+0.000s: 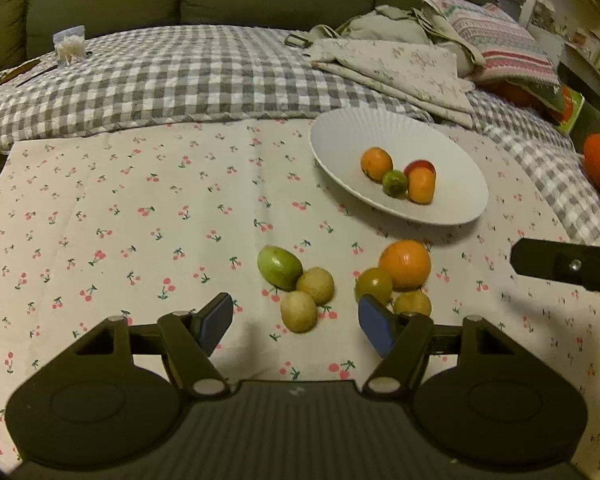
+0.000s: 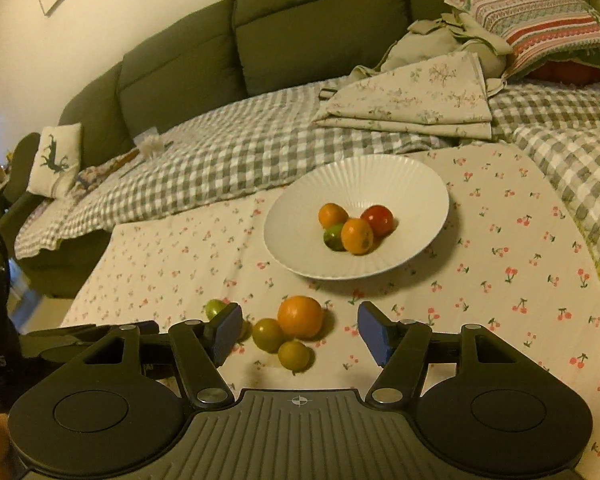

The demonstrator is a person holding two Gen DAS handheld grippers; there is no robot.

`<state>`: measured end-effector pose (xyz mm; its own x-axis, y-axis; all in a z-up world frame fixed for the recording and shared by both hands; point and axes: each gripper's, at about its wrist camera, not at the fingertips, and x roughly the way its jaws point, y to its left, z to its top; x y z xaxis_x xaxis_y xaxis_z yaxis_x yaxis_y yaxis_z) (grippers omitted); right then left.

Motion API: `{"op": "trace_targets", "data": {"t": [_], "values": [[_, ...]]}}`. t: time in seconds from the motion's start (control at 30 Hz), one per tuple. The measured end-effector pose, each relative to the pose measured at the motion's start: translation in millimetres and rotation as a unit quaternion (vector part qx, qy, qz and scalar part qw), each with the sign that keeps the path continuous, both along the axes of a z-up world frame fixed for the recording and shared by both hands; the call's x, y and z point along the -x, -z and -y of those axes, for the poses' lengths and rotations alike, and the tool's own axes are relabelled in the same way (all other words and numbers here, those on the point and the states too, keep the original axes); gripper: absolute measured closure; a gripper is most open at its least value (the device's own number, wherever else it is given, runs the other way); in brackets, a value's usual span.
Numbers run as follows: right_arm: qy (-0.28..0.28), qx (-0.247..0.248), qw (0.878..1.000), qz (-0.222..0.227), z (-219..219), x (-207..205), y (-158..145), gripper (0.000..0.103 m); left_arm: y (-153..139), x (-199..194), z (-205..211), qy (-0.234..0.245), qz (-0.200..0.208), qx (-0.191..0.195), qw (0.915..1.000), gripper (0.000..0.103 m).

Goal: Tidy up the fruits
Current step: 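Move both tools back over the remaining fruits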

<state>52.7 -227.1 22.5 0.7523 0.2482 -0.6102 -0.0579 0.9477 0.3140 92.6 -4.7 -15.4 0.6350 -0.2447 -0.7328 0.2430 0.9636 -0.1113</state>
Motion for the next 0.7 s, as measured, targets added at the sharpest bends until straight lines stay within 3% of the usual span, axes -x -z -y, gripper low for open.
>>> {"op": "trace_targets", "data": {"t": [0.3, 0.47, 0.63, 0.7], "values": [[0.004, 0.005, 1.0, -0.022, -3, -7, 10, 0.038, 15, -1, 10, 0.028, -0.006, -0.022, 0.9994, 0.036], [0.007, 0.012, 1.0, -0.024, -2, -8, 14, 0.038, 22, -6, 12, 0.03, -0.011, -0.023, 0.9992, 0.051], [0.01, 0.015, 0.999, -0.032, -1, -11, 19, 0.039, 23, -10, 12, 0.026, -0.001, -0.024, 0.9994, 0.056], [0.006, 0.015, 0.999, -0.03, -2, -12, 19, 0.039, 27, -13, 12, 0.025, -0.001, -0.028, 0.9993, 0.062]]}}
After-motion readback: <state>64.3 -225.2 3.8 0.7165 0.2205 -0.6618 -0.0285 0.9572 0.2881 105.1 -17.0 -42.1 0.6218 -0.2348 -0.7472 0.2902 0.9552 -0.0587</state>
